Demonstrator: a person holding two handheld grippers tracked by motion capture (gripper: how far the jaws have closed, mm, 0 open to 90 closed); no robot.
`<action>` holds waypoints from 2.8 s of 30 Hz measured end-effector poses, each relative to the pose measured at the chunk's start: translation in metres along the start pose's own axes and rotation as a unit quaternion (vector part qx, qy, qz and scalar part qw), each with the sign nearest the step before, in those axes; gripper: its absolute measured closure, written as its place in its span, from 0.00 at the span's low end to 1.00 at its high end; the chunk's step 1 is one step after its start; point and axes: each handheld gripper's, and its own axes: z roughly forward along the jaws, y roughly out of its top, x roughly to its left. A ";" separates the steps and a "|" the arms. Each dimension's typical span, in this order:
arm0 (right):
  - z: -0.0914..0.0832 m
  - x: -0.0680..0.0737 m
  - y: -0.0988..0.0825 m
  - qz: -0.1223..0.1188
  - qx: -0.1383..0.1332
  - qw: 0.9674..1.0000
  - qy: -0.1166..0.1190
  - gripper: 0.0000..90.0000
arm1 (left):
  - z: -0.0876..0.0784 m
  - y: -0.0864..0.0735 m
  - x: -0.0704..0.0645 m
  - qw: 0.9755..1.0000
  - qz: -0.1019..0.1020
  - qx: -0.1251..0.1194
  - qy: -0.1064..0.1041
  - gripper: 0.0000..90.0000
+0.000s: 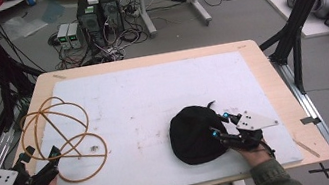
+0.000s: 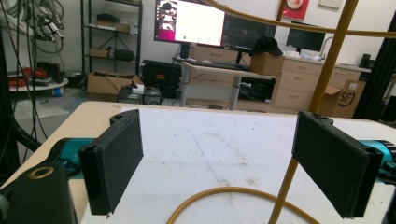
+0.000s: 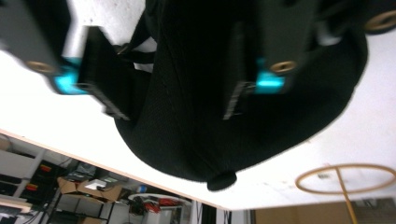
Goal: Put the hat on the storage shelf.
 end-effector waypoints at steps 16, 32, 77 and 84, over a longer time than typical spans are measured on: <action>-0.002 -0.003 0.006 0.041 0.008 0.999 0.006 0.96 | -0.002 0.000 0.000 1.000 0.004 -0.001 0.001 0.19; -0.009 -0.003 0.010 0.072 -0.063 0.995 0.006 0.96 | 0.002 0.000 0.000 1.000 0.004 0.002 -0.003 0.19; 0.013 -0.002 0.096 0.124 -0.297 0.945 0.068 0.96 | 0.007 0.000 -0.002 1.000 0.006 -0.006 -0.008 0.19; 0.024 0.003 0.123 0.117 -0.305 0.942 0.084 0.96 | 0.008 0.000 -0.002 1.000 0.006 -0.007 -0.007 0.19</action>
